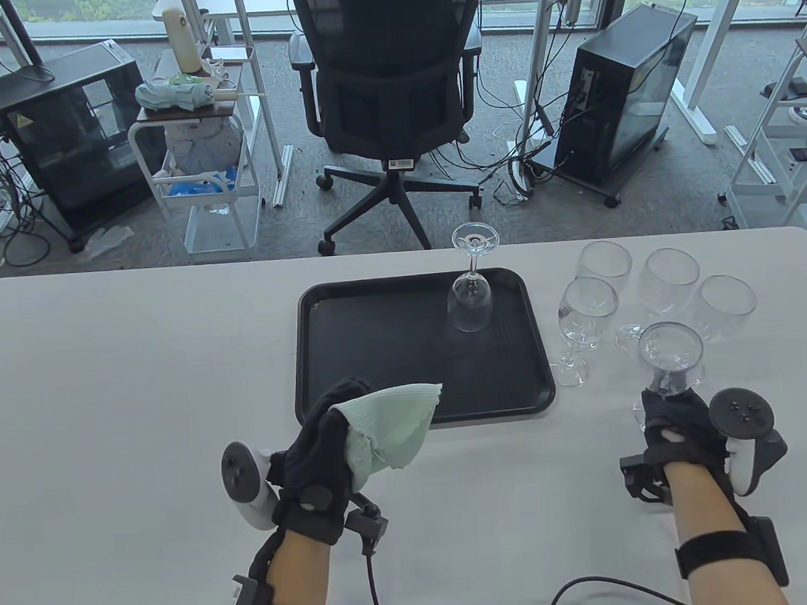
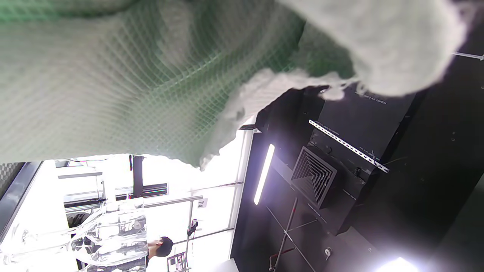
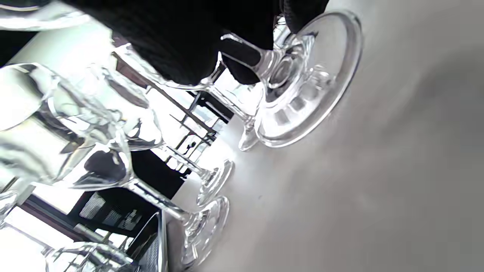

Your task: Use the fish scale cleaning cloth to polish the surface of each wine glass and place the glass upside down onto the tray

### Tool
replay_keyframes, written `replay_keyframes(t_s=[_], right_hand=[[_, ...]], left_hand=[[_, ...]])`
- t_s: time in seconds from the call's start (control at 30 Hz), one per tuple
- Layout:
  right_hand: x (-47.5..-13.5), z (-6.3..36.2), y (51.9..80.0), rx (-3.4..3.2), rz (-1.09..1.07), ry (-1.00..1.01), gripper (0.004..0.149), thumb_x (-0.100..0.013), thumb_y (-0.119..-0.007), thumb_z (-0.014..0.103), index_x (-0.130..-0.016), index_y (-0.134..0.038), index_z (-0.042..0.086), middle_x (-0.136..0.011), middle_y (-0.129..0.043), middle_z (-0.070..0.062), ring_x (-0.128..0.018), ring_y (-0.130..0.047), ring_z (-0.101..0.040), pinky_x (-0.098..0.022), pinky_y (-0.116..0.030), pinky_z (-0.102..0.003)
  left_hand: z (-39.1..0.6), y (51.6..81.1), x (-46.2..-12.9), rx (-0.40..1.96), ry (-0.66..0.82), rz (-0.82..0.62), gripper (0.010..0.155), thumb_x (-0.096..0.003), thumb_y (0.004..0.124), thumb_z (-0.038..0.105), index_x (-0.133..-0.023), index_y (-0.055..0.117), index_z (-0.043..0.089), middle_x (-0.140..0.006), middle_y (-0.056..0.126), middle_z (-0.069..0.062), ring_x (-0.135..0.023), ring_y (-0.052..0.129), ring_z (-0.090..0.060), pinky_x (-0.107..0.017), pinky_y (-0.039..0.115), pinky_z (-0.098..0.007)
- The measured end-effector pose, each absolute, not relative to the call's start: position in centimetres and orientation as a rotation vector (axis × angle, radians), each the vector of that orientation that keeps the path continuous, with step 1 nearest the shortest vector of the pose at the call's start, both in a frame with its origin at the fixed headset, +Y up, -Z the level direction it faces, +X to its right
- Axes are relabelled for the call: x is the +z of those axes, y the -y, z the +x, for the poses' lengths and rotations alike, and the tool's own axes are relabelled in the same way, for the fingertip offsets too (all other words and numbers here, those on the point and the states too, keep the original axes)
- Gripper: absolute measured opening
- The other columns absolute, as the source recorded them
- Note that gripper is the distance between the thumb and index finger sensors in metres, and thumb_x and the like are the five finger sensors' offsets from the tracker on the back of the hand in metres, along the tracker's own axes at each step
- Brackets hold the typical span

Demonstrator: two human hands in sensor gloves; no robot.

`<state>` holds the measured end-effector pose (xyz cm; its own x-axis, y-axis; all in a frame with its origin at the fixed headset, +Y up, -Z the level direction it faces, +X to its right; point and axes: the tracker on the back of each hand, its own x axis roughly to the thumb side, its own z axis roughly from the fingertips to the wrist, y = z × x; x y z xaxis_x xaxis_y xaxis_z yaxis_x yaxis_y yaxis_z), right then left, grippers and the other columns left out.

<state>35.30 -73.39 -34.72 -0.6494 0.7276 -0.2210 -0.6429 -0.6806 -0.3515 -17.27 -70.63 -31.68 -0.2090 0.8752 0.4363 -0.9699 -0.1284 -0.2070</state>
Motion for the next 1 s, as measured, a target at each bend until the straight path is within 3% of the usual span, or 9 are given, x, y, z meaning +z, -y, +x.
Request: replay_keyframes(t_s=[0.07,0.1,0.23,0.3,0.57,0.7,0.83,0.93,1.0], right_hand=[[-33.5,32.8,71.3,2.658,-0.065,0.534,0.046,-0.05,-0.087,0.031,-0.094,-0.074,0.033,-0.096,-0.085,-0.008,-0.103,-0.053,-0.046,-0.066,-0.038,-0.076],[-33.1,31.6,70.7,2.752,0.089,0.583,0.048,-0.049,-0.088,0.031,-0.095,-0.074,0.033,-0.094,-0.086,-0.007,-0.103,-0.057,-0.042,-0.067,-0.046,-0.075],[-31.1,25.1,68.9,2.899,0.514,0.721,0.05,-0.048,-0.092,0.027,-0.095,-0.076,0.032,-0.086,-0.089,-0.005,-0.093,-0.072,-0.03,-0.064,-0.065,-0.061],[-30.5,21.6,68.4,2.98,0.572,0.734,0.05,-0.047,-0.092,0.03,-0.094,-0.076,0.033,-0.084,-0.091,-0.002,-0.09,-0.077,-0.028,-0.058,-0.074,-0.053],[-29.3,13.9,66.8,2.892,0.529,0.772,0.051,-0.045,-0.094,0.031,-0.094,-0.078,0.031,-0.082,-0.094,-0.002,-0.085,-0.081,-0.03,-0.052,-0.078,-0.048],[-28.6,11.7,65.6,2.825,0.458,0.79,0.051,-0.045,-0.094,0.031,-0.094,-0.078,0.031,-0.083,-0.094,-0.003,-0.085,-0.081,-0.03,-0.052,-0.077,-0.048],[-27.8,10.7,65.5,2.802,0.491,0.858,0.052,-0.044,-0.095,0.031,-0.094,-0.078,0.032,-0.083,-0.094,-0.002,-0.084,-0.082,-0.03,-0.052,-0.078,-0.048],[-27.2,10.7,66.3,2.756,0.607,0.994,0.054,-0.046,-0.094,0.034,-0.096,-0.074,0.034,-0.089,-0.09,-0.001,-0.087,-0.08,-0.03,-0.052,-0.078,-0.051],[-27.1,11.7,66.6,2.618,0.691,0.99,0.058,-0.046,-0.093,0.042,-0.099,-0.069,0.035,-0.097,-0.083,-0.003,-0.092,-0.075,-0.032,-0.052,-0.081,-0.05]], left_hand=[[-17.2,70.6,-31.6,1.706,0.514,0.248,0.052,-0.0592,0.061,0.057,-0.103,0.066,0.029,-0.114,0.06,-0.005,-0.101,0.068,-0.037,-0.067,0.071,-0.065],[-17.2,70.7,-31.6,1.703,0.515,0.248,0.052,-0.0591,0.061,0.057,-0.103,0.066,0.03,-0.114,0.06,-0.004,-0.101,0.068,-0.037,-0.067,0.071,-0.065],[-16.6,70.6,-31.5,1.687,0.534,0.259,0.052,-0.0587,0.06,0.057,-0.103,0.066,0.03,-0.114,0.06,-0.004,-0.102,0.066,-0.036,-0.068,0.069,-0.066],[-16.2,70.5,-31.3,1.678,0.548,0.268,0.052,-0.0587,0.06,0.057,-0.103,0.066,0.03,-0.115,0.058,-0.004,-0.103,0.064,-0.036,-0.069,0.067,-0.066],[-14.8,69.8,-30.7,1.573,0.604,0.29,0.053,-0.0577,0.06,0.058,-0.103,0.066,0.031,-0.117,0.055,-0.002,-0.108,0.056,-0.035,-0.075,0.052,-0.07],[-14.3,70.5,-30.9,1.512,0.573,0.253,0.055,-0.0568,0.062,0.06,-0.106,0.062,0.036,-0.12,0.042,-0.003,-0.111,0.043,-0.035,-0.076,0.042,-0.073],[-14.1,71.0,-31.1,1.517,0.556,0.209,0.065,-0.0542,0.066,0.068,-0.111,0.044,0.045,-0.122,0.028,-0.001,-0.112,0.035,-0.037,-0.073,0.054,-0.071],[-14.5,71.1,-31.1,1.452,0.517,0.249,0.065,-0.0529,0.07,0.069,-0.108,0.049,0.042,-0.119,0.038,-0.003,-0.104,0.052,-0.037,-0.061,0.074,-0.06],[-15.1,71.1,-31.2,1.455,0.45,0.309,0.064,-0.0516,0.073,0.068,-0.105,0.056,0.038,-0.115,0.048,-0.004,-0.099,0.062,-0.039,-0.054,0.08,-0.059]])
